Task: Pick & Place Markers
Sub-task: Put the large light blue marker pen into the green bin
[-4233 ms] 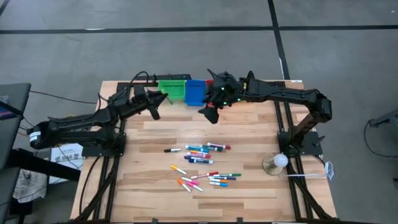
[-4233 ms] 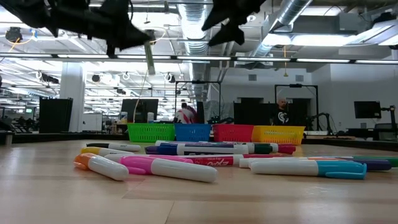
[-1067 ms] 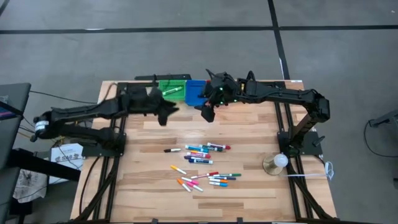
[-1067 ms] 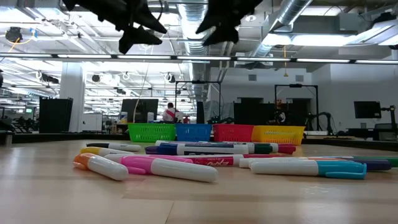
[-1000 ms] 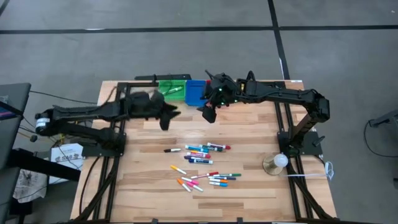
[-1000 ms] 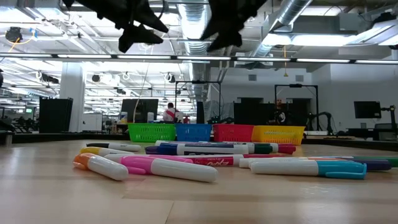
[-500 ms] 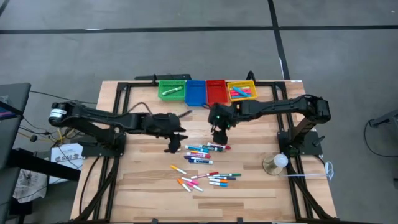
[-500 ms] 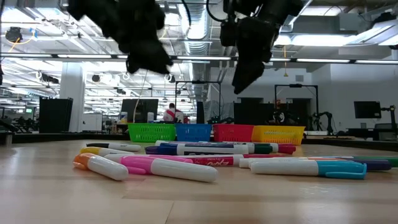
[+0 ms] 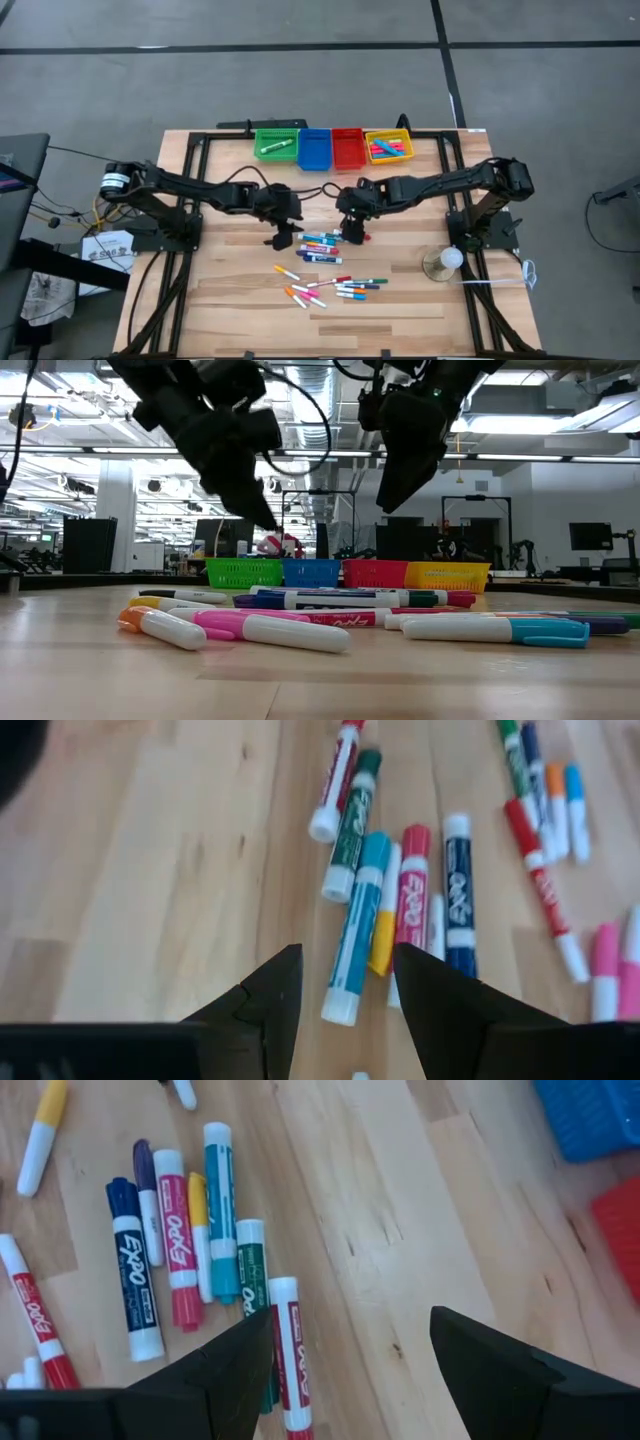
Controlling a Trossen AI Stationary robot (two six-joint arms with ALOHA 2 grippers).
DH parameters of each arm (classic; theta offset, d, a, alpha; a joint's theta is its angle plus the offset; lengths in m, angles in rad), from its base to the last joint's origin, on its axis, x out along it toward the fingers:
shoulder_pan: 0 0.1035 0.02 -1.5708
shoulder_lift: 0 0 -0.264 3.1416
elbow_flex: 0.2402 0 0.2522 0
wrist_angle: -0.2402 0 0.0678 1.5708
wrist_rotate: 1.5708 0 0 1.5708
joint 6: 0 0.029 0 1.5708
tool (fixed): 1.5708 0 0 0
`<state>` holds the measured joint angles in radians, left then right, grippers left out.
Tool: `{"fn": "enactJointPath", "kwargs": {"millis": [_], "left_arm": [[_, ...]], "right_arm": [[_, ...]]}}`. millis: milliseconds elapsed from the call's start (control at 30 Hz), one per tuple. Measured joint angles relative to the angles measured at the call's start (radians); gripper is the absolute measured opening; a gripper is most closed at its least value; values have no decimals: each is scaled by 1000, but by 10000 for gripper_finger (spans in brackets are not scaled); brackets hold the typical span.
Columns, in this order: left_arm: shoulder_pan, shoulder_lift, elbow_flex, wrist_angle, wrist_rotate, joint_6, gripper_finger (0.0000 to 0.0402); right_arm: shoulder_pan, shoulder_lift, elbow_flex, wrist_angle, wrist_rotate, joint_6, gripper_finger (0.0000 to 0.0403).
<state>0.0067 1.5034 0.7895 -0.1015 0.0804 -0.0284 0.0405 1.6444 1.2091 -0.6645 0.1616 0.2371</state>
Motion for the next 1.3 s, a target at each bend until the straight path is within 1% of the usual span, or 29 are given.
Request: {"fn": "enactJointPath", "kwargs": {"millis": [167, 333, 567, 733, 933, 1000, 1100, 1200, 1300], "left_arm": [[0, 73, 0, 11, 33, 6, 159], [-2, 98, 0, 31, 33, 48, 159], [-5, 142, 0, 42, 33, 50, 159], [-11, 157, 0, 48, 33, 56, 159], [-28, 157, 0, 10, 34, 147, 159], [-27, 156, 0, 12, 20, 163, 159], [-19, 156, 0, 11, -3, 188, 159], [-11, 156, 0, 7, -4, 189, 159], [-10, 156, 0, 5, -3, 189, 159]], "right_arm": [[12, 0, 0, -1, 2, 0, 260], [12, 0, 0, -1, 2, -2, 260], [4, 0, 0, -1, 3, -32, 260], [1, 0, 0, -16, 4, -83, 260], [-19, 0, 0, 21, 4, -106, 260], [-27, 0, 1, 37, 3, -105, 260], [-39, 0, 1, 89, 2, -60, 260], [-52, -1, 2, 163, -3, 4, 260], [-63, -1, 3, 175, -6, 52, 260]]}}
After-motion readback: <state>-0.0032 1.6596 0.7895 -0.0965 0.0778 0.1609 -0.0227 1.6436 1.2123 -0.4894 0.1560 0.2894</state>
